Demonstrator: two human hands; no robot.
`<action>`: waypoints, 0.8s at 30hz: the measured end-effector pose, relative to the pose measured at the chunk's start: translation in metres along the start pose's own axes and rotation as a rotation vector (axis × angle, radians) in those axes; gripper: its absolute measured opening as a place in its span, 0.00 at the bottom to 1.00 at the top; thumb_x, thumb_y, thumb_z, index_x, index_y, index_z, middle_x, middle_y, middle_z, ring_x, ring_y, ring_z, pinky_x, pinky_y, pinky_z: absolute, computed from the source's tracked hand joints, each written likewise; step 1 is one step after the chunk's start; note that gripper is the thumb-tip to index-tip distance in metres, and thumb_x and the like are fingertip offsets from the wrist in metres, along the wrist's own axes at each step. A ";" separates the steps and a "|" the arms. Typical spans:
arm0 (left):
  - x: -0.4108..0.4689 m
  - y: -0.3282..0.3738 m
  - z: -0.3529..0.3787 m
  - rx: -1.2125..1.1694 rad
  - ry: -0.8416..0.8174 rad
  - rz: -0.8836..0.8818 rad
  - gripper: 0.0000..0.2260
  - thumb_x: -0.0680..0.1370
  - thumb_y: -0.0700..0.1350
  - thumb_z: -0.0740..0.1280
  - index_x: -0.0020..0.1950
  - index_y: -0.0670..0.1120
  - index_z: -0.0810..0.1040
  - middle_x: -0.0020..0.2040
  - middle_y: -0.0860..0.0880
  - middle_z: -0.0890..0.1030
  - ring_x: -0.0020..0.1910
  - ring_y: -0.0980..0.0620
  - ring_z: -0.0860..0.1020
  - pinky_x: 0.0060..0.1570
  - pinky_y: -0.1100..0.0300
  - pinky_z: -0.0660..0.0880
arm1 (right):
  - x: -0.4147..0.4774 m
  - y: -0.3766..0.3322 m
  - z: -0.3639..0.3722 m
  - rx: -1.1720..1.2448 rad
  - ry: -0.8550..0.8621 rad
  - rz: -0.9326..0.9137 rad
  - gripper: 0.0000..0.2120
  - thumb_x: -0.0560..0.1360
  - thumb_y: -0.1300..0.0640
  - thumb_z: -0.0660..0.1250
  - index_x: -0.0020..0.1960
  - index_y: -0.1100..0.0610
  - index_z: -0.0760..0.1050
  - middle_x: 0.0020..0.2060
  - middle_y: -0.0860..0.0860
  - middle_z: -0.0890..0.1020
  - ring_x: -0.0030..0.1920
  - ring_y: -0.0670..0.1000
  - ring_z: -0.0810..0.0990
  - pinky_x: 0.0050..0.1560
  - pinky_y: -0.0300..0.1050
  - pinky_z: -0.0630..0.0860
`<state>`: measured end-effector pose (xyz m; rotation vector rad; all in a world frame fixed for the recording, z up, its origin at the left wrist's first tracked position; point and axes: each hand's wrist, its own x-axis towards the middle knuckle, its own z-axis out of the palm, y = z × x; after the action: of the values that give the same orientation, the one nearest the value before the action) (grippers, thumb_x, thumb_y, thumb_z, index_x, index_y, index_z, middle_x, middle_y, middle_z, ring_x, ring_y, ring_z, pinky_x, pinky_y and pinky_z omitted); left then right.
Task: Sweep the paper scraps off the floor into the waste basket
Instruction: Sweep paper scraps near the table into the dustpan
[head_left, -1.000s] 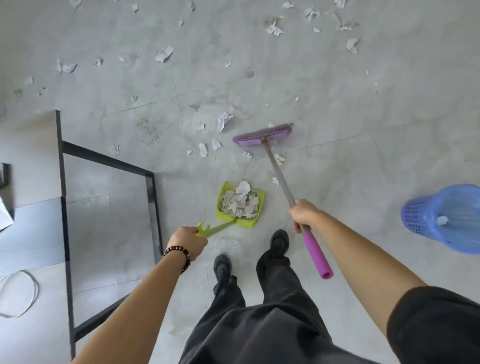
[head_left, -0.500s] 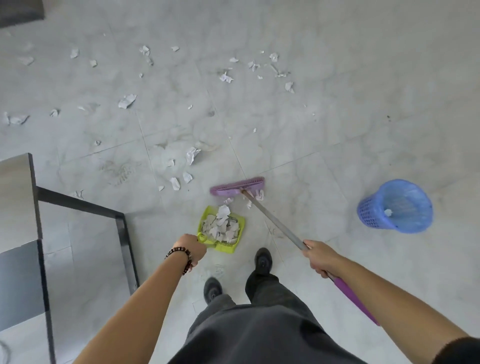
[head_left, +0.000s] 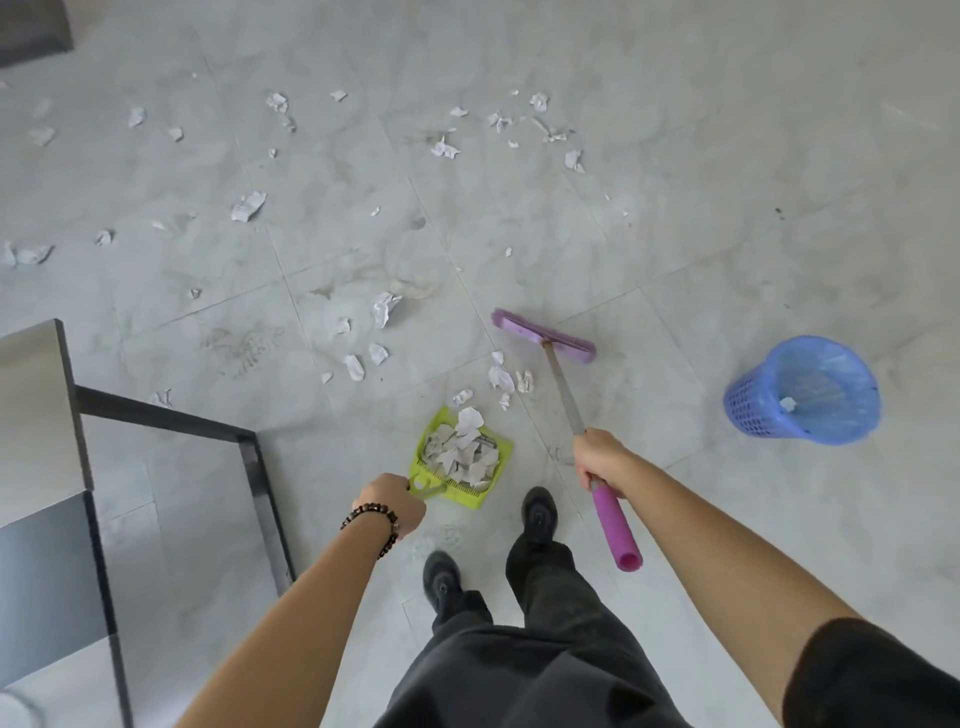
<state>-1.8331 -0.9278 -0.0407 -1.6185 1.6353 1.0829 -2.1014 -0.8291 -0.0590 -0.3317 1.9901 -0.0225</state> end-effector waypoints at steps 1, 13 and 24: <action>-0.001 -0.002 0.000 -0.008 0.005 -0.008 0.14 0.71 0.37 0.57 0.50 0.44 0.79 0.33 0.47 0.75 0.32 0.45 0.73 0.27 0.65 0.69 | -0.004 0.000 0.006 -0.027 -0.024 0.016 0.10 0.68 0.75 0.64 0.34 0.63 0.72 0.31 0.56 0.76 0.34 0.55 0.77 0.33 0.41 0.72; 0.002 0.009 -0.007 0.048 0.039 0.016 0.06 0.74 0.39 0.60 0.40 0.42 0.75 0.32 0.47 0.76 0.31 0.48 0.75 0.29 0.63 0.72 | -0.081 0.026 0.038 0.006 -0.323 -0.033 0.15 0.75 0.69 0.59 0.60 0.73 0.72 0.31 0.57 0.72 0.26 0.48 0.70 0.29 0.38 0.70; -0.003 -0.004 -0.014 0.005 0.038 -0.003 0.06 0.74 0.40 0.58 0.38 0.42 0.73 0.32 0.45 0.76 0.30 0.46 0.76 0.33 0.61 0.74 | -0.101 0.008 -0.033 0.558 -0.435 0.215 0.11 0.82 0.55 0.55 0.41 0.53 0.66 0.20 0.45 0.66 0.16 0.40 0.64 0.15 0.32 0.64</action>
<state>-1.8269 -0.9381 -0.0312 -1.6476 1.6578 1.0514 -2.0927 -0.8016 0.0430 0.2249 1.5005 -0.3340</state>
